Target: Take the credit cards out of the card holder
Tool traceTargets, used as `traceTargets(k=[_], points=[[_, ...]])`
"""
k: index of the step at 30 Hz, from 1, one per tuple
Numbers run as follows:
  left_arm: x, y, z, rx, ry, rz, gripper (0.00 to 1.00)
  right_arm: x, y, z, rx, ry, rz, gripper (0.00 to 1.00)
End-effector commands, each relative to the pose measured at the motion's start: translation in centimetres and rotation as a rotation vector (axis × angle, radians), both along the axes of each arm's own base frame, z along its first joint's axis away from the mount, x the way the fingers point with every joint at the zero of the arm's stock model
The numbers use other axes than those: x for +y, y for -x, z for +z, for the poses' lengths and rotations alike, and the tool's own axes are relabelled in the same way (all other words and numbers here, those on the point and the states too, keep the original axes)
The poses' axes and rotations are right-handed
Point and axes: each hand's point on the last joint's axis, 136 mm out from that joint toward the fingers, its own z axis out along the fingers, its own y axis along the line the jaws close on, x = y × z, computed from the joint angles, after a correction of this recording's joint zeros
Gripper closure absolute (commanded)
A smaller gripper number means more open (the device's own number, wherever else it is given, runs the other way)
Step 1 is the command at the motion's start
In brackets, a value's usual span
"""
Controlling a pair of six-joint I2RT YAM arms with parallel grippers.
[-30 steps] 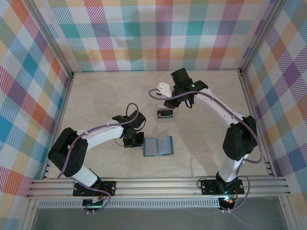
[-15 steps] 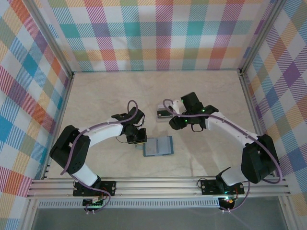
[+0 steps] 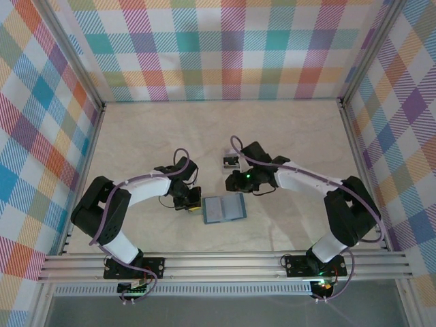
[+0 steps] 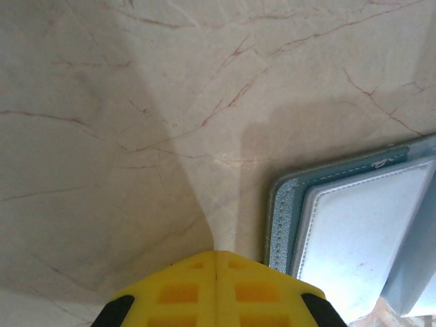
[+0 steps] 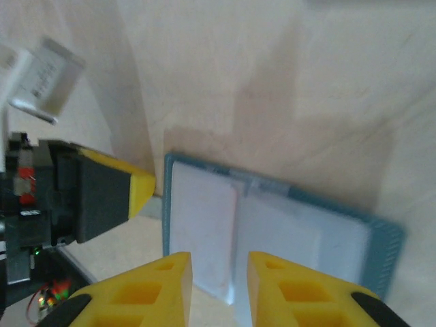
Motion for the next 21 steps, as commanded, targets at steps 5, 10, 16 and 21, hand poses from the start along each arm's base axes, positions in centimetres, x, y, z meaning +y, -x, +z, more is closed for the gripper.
traceTargets(k=[5,10,16,21], points=[[1.3,2.0,-1.4,0.065,-0.029,0.007,0.97,5.3,3.1,-0.5,0.174,-0.107,0.01,0.71],[1.6,2.1,-1.7,0.065,-0.038,0.01,0.97,7.5,3.9,-2.5,0.212,-0.068,0.035,0.72],[1.6,2.0,-1.8,0.064,-0.039,0.011,0.97,8.6,4.0,-4.0,0.239,-0.046,0.041,0.74],[1.7,2.2,-1.8,0.066,-0.041,0.006,0.97,8.3,4.3,-5.4,0.26,-0.007,0.03,0.74]])
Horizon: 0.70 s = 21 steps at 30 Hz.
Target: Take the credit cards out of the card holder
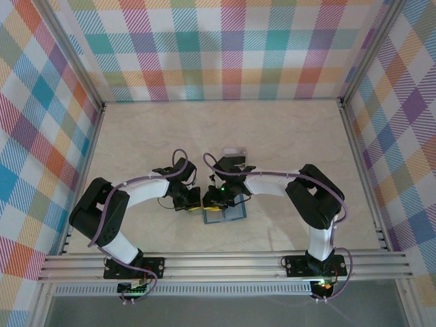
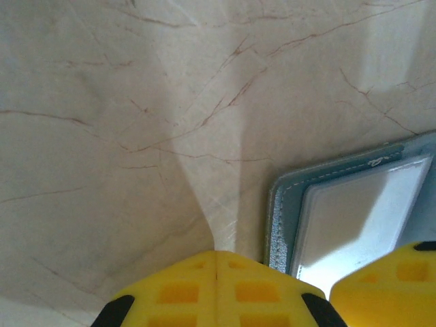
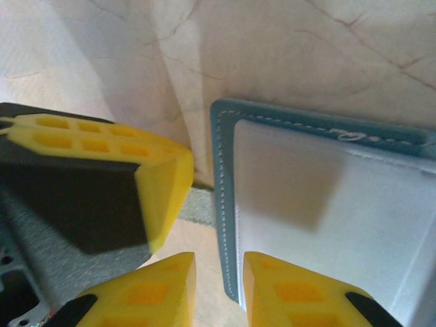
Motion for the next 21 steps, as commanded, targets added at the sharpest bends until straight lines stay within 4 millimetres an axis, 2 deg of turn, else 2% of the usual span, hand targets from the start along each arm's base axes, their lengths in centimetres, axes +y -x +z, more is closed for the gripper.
traceTargets(k=[1,6,11,21], points=[[1.7,2.1,-1.7,0.082,-0.063,0.004,0.97,0.4,0.0,-0.3,0.017,0.009,-0.007,0.74],[1.8,2.1,-1.7,0.084,-0.065,0.002,0.97,-0.7,0.4,-1.6,0.021,0.09,-0.003,0.73],[1.9,2.2,-1.7,0.084,-0.066,0.002,0.97,-2.6,0.8,-2.0,0.001,0.213,0.006,0.67],[2.1,2.2,-1.3,0.083,-0.068,-0.007,0.97,-4.3,0.3,-1.4,-0.078,0.425,0.06,0.59]])
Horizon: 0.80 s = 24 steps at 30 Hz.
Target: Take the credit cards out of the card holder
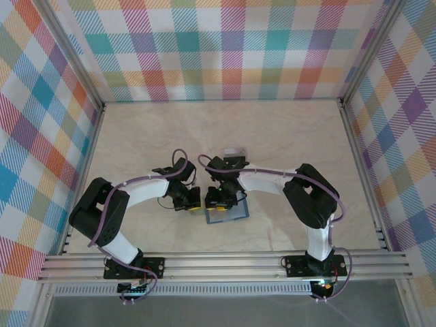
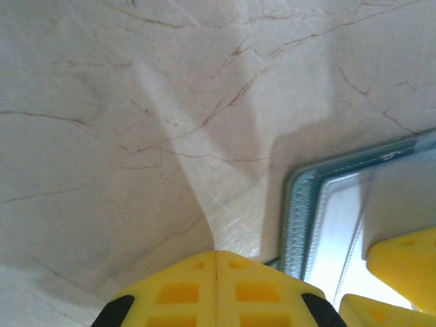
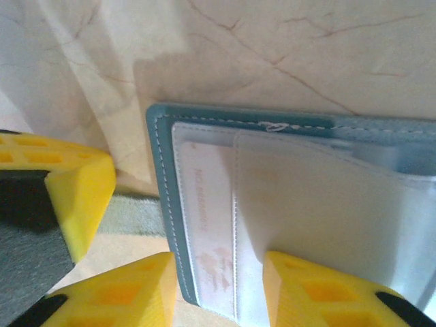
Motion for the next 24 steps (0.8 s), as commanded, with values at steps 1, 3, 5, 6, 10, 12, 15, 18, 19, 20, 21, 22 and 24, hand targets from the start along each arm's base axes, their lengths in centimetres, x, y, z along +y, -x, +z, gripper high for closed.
traceTargets(k=[1,3,5,6,10,12,15,18,19,20,21,22,24], points=[[2.0,2.2,-1.3,0.08,-0.07,-0.008,0.97,-2.1,0.4,-0.8,-0.017,0.182,0.046,0.58],[2.1,2.2,-1.2,0.08,-0.073,-0.005,0.97,-2.2,0.3,-0.7,-0.037,0.226,0.065,0.55],[2.2,2.2,-1.0,0.071,-0.074,-0.005,0.97,-2.3,0.1,-0.4,-0.062,0.272,0.082,0.53],[2.2,2.2,-0.9,0.07,-0.074,-0.004,0.97,-2.4,0.1,-0.3,-0.07,0.293,0.089,0.52],[2.2,2.2,-0.4,0.061,-0.065,-0.002,0.97,-3.0,-0.3,-0.2,-0.099,0.368,0.111,0.49],[2.2,2.2,0.1,0.05,-0.059,0.004,0.97,-3.3,-0.2,-0.4,-0.098,0.388,0.116,0.49],[2.2,2.0,1.0,0.027,-0.056,0.005,0.97,-3.4,-0.2,-0.5,-0.097,0.394,0.118,0.49],[2.2,1.9,1.5,0.017,-0.053,0.008,0.97,-3.6,-0.2,-0.7,-0.094,0.401,0.117,0.48],[2.2,1.9,1.6,0.018,-0.05,0.009,0.97,-3.6,-0.1,-0.9,-0.09,0.402,0.119,0.48],[2.1,1.9,1.9,0.013,-0.044,0.008,0.97,-3.4,-0.1,-0.9,-0.087,0.397,0.12,0.46],[2.1,1.9,2.1,0.01,-0.041,0.009,0.97,-3.2,0.0,-1.0,-0.084,0.389,0.123,0.45],[2.1,1.9,2.3,0.003,-0.036,0.009,0.97,-3.1,0.0,-1.2,-0.078,0.382,0.124,0.44],[2.1,1.8,2.7,-0.004,-0.031,0.014,0.97,-2.9,0.1,-1.4,-0.075,0.375,0.122,0.45]])
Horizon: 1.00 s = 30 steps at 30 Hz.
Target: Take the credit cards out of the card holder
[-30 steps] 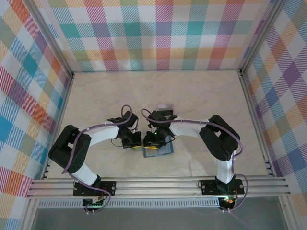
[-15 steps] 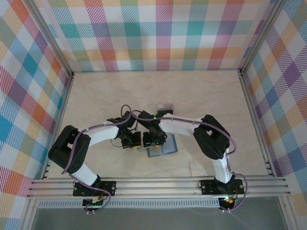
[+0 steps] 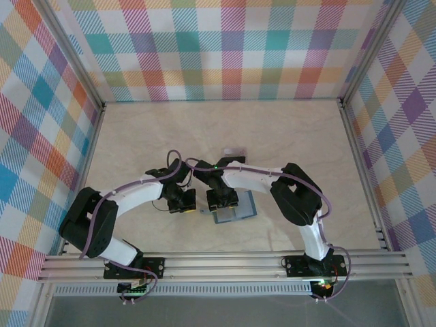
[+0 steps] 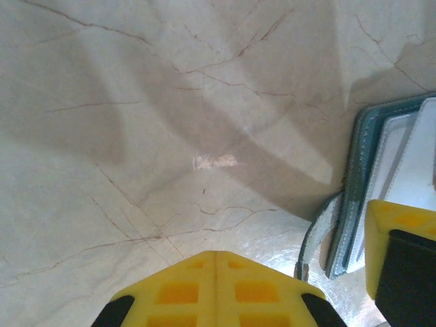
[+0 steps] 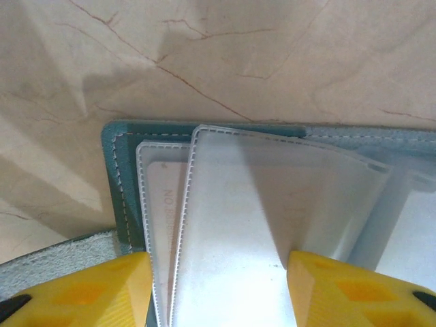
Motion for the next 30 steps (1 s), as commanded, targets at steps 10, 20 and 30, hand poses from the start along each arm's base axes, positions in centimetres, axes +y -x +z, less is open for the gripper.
traceTargets(k=[10,20,30], points=[[0.4,0.3,2.1,-0.026,0.019,0.012,0.97,0.0,0.7,-1.1,0.025,0.006,-0.002,0.68],[-1.5,0.1,5.1,-0.071,0.092,0.019,0.97,1.5,0.6,1.0,0.008,-0.102,-0.022,0.86],[-3.6,0.9,3.9,-0.062,0.103,0.022,0.97,3.4,0.9,2.6,0.017,-0.255,-0.057,0.9]])
